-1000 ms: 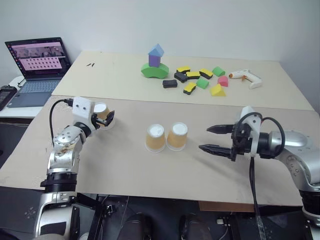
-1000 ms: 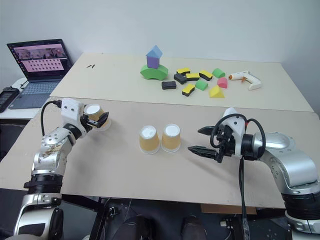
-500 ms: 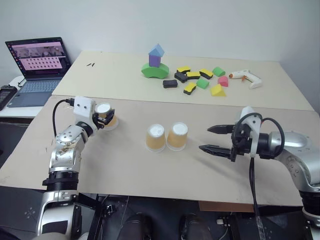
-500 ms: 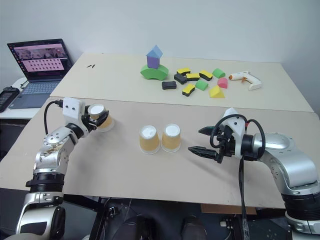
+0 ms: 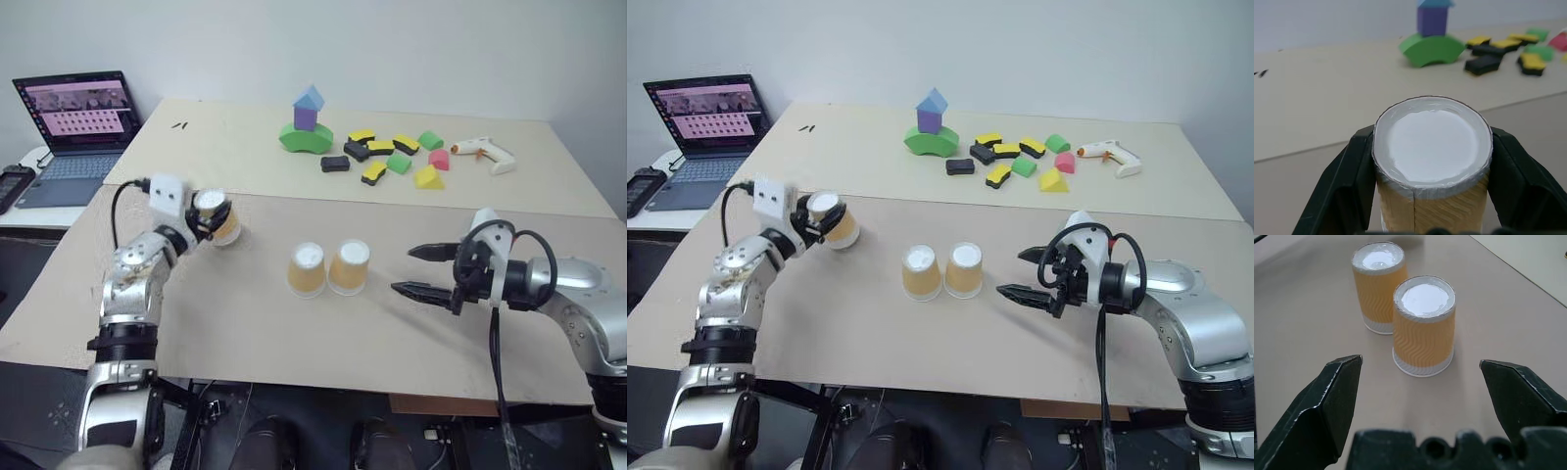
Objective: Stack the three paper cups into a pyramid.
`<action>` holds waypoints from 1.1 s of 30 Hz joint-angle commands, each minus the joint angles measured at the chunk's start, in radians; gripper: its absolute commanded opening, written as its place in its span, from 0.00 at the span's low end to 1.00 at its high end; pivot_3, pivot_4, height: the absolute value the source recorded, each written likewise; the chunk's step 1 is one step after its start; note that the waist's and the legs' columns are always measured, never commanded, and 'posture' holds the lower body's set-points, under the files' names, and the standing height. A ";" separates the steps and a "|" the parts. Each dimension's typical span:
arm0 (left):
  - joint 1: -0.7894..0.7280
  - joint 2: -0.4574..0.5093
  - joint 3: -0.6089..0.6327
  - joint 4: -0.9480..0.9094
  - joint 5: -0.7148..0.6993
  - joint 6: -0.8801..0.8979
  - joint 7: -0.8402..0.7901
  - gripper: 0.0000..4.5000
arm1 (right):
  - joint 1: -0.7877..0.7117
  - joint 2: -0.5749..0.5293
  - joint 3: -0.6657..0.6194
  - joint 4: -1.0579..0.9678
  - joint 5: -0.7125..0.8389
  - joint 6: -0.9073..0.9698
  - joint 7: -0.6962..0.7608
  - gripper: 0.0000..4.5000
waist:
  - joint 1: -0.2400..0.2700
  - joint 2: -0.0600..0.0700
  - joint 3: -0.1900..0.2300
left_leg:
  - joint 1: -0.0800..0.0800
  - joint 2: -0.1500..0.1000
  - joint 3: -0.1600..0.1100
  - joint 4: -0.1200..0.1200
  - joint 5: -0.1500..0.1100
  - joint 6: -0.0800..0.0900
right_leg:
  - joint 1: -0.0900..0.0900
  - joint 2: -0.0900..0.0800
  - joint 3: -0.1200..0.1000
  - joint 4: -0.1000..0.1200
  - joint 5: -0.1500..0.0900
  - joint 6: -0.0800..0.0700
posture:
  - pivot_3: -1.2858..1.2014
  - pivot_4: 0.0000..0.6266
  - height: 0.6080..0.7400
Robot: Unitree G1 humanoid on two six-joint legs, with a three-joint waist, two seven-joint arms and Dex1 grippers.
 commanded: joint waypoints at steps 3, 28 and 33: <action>-0.224 0.054 -0.015 -0.174 -0.287 0.263 -0.258 0.58 | -0.006 0.001 -0.028 -0.020 0.000 -0.028 -0.015 1.00 | -0.005 0.000 0.000 | -0.002 -0.001 -0.002 0.001 0.000 0.000 | 0.000 0.001 -0.002 -0.001 0.000 0.001 | 0.52 0.24 0.63; -0.370 -0.011 -0.314 0.147 -0.169 0.189 -0.731 0.58 | 0.122 0.001 -0.123 -0.122 0.012 -0.025 -0.104 1.00 | -0.006 0.000 0.000 | -0.002 -0.001 -0.005 0.001 0.000 0.000 | 0.001 0.004 -0.002 -0.001 -0.002 0.002 | 0.52 0.24 0.63; -0.371 -0.014 -0.344 0.159 -0.107 0.134 -0.739 0.58 | 0.141 0.007 -0.138 -0.147 0.031 -0.013 -0.121 1.00 | -0.005 0.000 0.000 | -0.002 -0.001 -0.005 0.002 0.000 0.000 | 0.001 0.004 -0.002 0.000 -0.002 0.002 | 0.52 0.24 0.63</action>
